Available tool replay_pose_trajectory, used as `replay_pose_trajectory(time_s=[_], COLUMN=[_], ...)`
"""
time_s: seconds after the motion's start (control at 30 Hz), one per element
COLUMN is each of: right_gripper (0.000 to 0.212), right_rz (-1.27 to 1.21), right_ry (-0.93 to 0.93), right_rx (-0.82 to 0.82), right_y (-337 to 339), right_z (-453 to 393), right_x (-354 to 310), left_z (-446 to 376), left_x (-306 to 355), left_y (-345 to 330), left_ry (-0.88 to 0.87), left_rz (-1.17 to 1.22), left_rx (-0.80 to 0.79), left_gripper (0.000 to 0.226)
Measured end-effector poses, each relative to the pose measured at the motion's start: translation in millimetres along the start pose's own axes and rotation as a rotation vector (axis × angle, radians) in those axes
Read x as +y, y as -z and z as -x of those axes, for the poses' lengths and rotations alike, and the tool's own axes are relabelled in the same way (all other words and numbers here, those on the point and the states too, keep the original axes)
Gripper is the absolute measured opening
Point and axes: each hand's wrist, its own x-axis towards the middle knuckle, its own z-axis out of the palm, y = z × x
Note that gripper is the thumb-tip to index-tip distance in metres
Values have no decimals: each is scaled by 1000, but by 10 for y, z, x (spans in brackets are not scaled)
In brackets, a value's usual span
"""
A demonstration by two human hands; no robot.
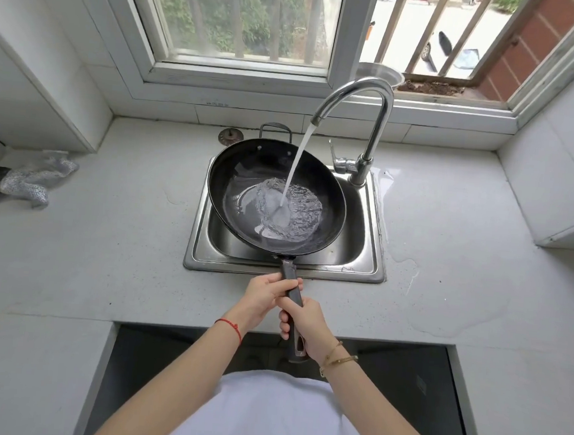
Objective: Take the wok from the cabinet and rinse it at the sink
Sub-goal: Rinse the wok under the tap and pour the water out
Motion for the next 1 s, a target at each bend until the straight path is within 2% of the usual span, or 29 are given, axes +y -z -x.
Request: replay_pose_trajectory(time_s=[0.13, 0.43, 0.77, 1.0], right_gripper=[11, 17, 21, 16], right_rz=[9, 195, 376, 402], right_ry=[7, 110, 228, 300], right_rx=[-25, 133, 262, 221], right_y=[25, -81, -78, -16], right_z=[11, 32, 23, 39], right_x=[30, 117, 226, 227], left_z=[23, 66, 75, 78], left_x=[-12, -64, -122, -132], left_y=[-7, -22, -52, -56], left_ry=[-13, -14, 52, -2], left_rz=[-70, -8, 163, 163], left_rx=[21, 67, 8, 12], left_gripper=[8, 7, 28, 28])
